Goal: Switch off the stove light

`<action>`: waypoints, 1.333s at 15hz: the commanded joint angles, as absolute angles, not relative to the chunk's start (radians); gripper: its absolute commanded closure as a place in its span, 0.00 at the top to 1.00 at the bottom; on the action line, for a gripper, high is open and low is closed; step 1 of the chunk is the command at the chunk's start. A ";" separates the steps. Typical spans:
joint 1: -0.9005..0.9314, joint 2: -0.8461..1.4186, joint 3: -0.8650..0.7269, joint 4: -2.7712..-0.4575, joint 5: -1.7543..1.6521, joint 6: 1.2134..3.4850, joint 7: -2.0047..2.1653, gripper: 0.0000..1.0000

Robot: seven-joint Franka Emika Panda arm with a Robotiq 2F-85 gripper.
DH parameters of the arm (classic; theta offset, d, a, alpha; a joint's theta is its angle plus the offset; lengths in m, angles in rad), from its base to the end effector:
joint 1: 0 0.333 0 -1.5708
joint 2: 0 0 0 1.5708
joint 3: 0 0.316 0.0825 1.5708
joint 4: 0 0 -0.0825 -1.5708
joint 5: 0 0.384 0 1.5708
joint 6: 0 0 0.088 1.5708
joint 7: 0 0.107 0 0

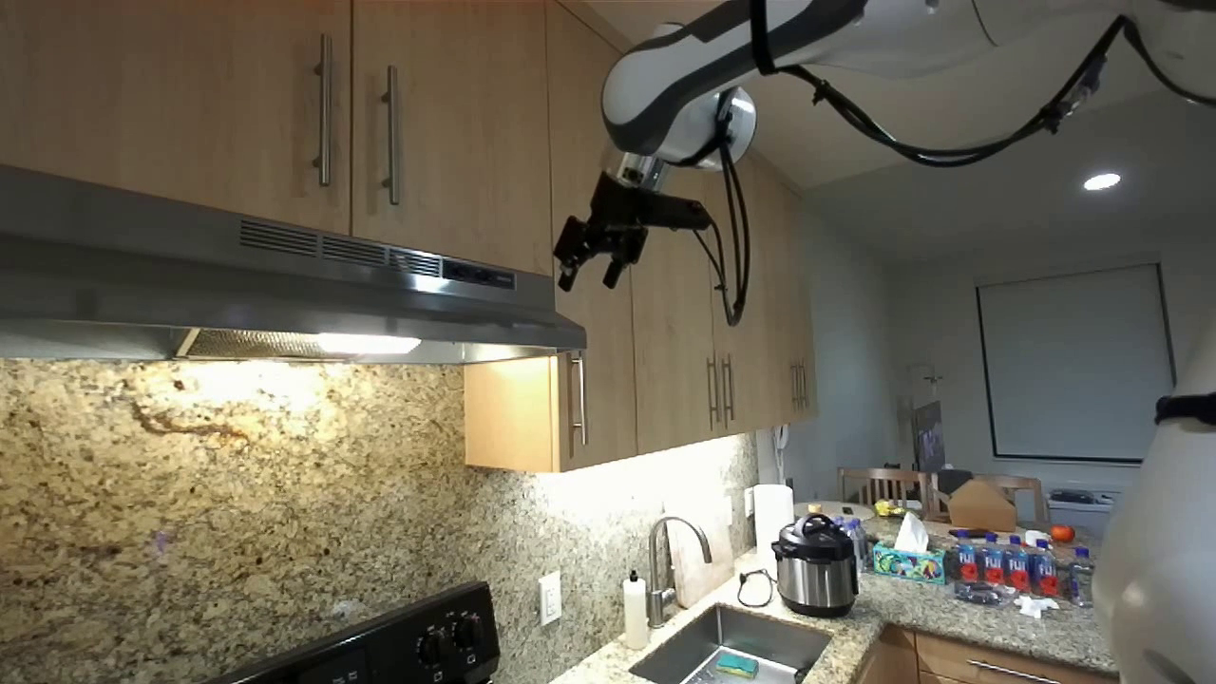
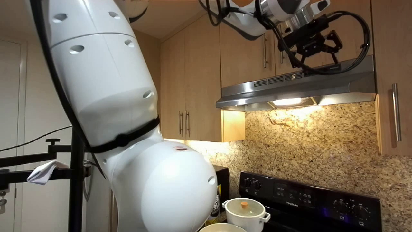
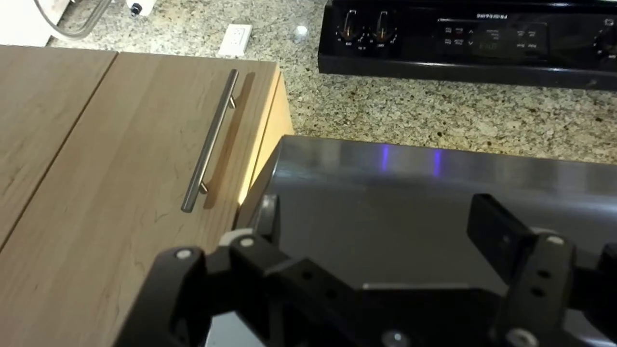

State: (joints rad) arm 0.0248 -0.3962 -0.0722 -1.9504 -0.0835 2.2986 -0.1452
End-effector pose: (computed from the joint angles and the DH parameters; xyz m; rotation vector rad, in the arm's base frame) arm 0.4734 -0.0325 0.7256 2.8140 0.1744 1.0869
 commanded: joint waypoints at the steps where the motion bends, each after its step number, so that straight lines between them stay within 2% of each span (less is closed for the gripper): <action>1: -0.013 -0.333 -0.032 -1.917 -0.106 2.427 -0.047 1.00; 9: -0.066 -0.170 0.057 -1.802 -0.264 2.652 0.172 1.00; 20: -0.060 -0.086 0.042 -1.693 -0.336 2.638 0.317 1.00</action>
State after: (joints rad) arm -0.0524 -0.1048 0.0415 -1.7179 -0.3201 2.6350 0.2852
